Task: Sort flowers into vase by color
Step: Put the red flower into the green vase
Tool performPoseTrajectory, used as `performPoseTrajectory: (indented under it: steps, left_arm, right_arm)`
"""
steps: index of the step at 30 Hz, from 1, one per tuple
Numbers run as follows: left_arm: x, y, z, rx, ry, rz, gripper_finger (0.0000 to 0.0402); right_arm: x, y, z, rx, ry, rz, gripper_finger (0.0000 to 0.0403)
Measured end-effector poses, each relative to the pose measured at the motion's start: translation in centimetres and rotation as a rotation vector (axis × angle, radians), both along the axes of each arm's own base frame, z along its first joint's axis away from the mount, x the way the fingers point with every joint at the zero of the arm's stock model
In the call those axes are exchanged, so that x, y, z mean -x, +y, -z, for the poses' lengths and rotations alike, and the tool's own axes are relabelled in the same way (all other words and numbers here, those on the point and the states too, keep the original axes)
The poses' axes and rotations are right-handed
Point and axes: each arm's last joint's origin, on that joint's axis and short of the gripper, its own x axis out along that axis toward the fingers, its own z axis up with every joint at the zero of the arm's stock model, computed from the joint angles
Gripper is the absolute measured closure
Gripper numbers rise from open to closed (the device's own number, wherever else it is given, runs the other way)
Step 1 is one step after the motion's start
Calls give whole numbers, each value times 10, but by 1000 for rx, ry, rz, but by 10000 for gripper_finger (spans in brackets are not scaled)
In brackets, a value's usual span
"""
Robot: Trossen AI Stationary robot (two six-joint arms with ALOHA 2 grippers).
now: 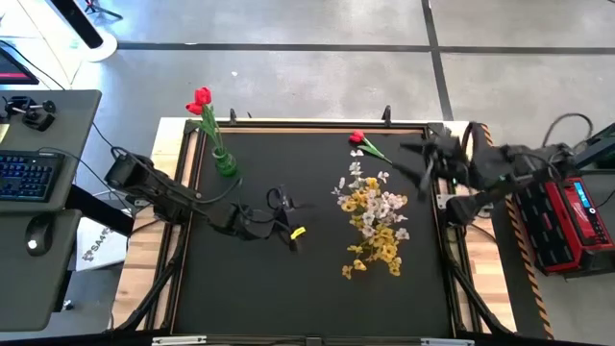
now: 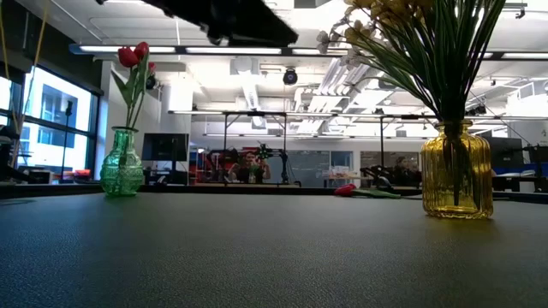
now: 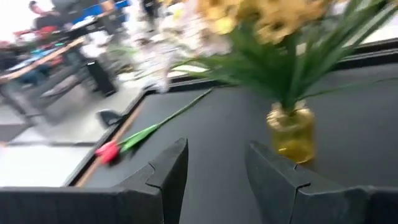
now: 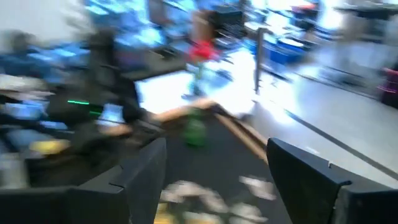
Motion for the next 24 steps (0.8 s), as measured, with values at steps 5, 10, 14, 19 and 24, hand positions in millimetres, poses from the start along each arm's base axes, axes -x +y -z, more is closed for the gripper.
performPoseTrajectory:
  steps: [5,10,14,19,24]
  left_arm:
    - [13,0,-7,-33,25,-127,257]
    - [26,-2,-15,34,30,-162,257]
    - [34,-4,-13,51,78,-164,257]
    - [40,-7,-5,84,136,-183,257]
    - [48,-11,1,88,153,-245,257]
  right_arm:
    - [-8,-41,1,-12,200,243,148]
    - [-22,-101,26,-75,463,380,149]
    - [-26,-152,53,-209,550,379,149]
    - [-26,-207,87,-263,642,454,149]
    - [-22,-245,116,-332,747,432,149]
